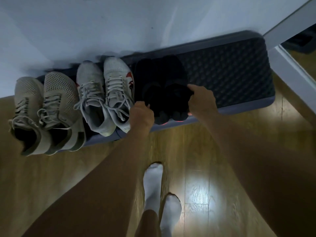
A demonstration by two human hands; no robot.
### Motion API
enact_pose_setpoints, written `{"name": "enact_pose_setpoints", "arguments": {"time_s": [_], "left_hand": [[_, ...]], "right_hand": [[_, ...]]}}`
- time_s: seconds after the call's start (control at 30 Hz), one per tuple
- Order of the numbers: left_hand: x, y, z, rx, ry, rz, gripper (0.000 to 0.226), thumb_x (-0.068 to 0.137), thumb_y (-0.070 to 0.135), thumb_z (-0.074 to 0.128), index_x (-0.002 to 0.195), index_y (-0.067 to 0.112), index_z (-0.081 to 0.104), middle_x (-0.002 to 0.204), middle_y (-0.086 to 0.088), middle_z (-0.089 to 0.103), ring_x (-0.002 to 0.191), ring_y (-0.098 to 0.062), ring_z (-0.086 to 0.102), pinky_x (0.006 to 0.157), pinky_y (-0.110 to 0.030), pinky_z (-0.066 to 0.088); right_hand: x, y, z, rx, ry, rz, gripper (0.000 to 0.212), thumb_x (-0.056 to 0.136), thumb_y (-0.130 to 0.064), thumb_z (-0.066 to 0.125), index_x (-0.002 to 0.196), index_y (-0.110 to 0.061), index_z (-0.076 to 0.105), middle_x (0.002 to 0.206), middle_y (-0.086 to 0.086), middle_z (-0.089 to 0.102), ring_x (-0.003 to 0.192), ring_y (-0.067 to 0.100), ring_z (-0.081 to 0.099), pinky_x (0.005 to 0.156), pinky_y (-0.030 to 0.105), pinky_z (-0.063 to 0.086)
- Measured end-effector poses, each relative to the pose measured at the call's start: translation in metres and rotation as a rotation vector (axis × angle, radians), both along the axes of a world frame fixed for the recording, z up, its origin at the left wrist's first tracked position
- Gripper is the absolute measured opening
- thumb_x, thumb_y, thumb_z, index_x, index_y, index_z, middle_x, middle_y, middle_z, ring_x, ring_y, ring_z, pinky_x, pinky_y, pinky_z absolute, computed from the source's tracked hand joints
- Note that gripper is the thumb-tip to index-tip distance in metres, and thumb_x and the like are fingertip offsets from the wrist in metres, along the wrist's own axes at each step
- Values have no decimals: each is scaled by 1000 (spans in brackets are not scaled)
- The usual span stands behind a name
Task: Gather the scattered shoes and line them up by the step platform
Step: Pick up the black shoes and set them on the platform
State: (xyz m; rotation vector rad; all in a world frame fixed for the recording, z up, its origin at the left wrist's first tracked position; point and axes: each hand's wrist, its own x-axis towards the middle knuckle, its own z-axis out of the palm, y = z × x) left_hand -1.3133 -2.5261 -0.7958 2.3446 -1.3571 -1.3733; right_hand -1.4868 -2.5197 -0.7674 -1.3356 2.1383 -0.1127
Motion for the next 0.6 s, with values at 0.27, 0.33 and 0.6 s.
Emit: {"name": "enact_pose_setpoints", "arguments": {"time_s": [0.27, 0.33, 0.6], "left_hand": [[-4, 12, -3, 58, -121, -31, 28, 98, 20, 39, 112, 4, 58, 112, -17, 63, 104, -34, 61, 91, -45, 51], [-7, 12, 1, 97, -131, -70, 29, 99, 21, 41, 118, 3, 55, 118, -18, 59, 108, -34, 59, 95, -43, 48], [-32, 41, 66, 29, -254, -92, 46, 96, 18, 44, 139, 3, 37, 144, -18, 39, 128, -37, 41, 98, -42, 37]], "right_hand": [[-5, 2, -11, -55, -9, -47, 34, 85, 4, 36, 100, -14, 60, 79, 2, 60, 71, 20, 53, 57, 24, 32], [-6, 2, -13, -30, -59, -42, 31, 85, 4, 36, 99, -13, 58, 81, 3, 60, 77, 23, 57, 61, 25, 35], [-19, 45, 49, 32, -379, -169, 28, 94, -20, 47, 120, -9, 50, 104, 7, 60, 96, 22, 58, 74, 29, 41]]}}
